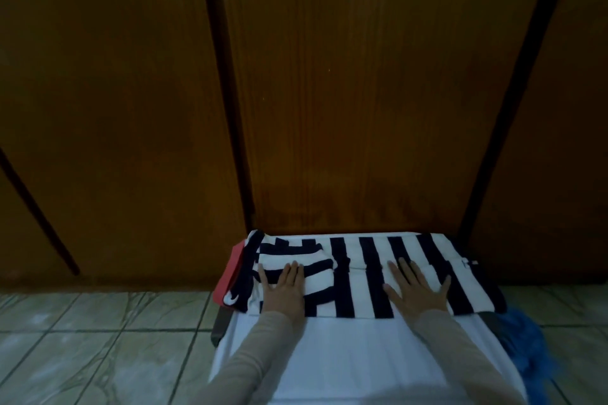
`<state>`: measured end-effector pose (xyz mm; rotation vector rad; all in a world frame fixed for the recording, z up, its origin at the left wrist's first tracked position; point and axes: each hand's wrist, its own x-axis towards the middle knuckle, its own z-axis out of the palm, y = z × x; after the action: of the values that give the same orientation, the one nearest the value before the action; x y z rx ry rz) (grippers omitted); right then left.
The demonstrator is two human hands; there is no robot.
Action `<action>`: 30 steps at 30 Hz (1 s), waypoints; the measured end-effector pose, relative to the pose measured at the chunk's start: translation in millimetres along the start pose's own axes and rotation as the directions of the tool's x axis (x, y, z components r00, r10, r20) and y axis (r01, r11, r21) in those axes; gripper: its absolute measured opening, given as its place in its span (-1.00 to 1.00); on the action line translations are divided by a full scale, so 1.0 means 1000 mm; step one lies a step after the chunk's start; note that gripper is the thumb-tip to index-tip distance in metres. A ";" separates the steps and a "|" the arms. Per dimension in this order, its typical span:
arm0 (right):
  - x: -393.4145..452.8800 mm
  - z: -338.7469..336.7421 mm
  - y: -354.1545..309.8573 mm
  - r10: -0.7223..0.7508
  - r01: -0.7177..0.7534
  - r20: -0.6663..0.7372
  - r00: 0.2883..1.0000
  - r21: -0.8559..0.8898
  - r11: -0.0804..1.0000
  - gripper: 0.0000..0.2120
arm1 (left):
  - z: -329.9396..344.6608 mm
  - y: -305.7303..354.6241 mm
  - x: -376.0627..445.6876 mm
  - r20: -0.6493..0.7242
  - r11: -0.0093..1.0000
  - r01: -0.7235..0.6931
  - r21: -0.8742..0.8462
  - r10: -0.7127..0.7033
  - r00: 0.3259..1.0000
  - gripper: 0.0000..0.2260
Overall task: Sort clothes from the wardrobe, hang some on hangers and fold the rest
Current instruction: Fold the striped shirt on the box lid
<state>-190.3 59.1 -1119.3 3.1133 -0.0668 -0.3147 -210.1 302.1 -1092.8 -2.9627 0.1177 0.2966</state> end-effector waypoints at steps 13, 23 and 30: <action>-0.004 -0.020 0.063 0.103 -0.121 -0.135 0.985 -0.131 0.984 -0.54 | 0.003 0.060 0.024 -0.101 0.971 -0.237 0.041 0.241 0.965 -0.53; 0.010 -0.015 0.092 0.257 -0.234 0.019 0.966 0.476 0.848 -0.49 | -0.006 0.113 0.043 -0.127 0.953 -0.294 0.076 0.302 0.945 -0.53; 0.025 -0.023 0.100 0.345 -0.313 0.188 0.920 0.882 0.353 -0.41 | -0.010 0.142 0.049 -0.116 0.889 -0.436 -0.139 0.423 0.899 -0.54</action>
<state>-165.6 -41.5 -1099.8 3.9792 -1.3119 -0.2692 -173.2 157.6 -1115.2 -3.0785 0.8069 0.2442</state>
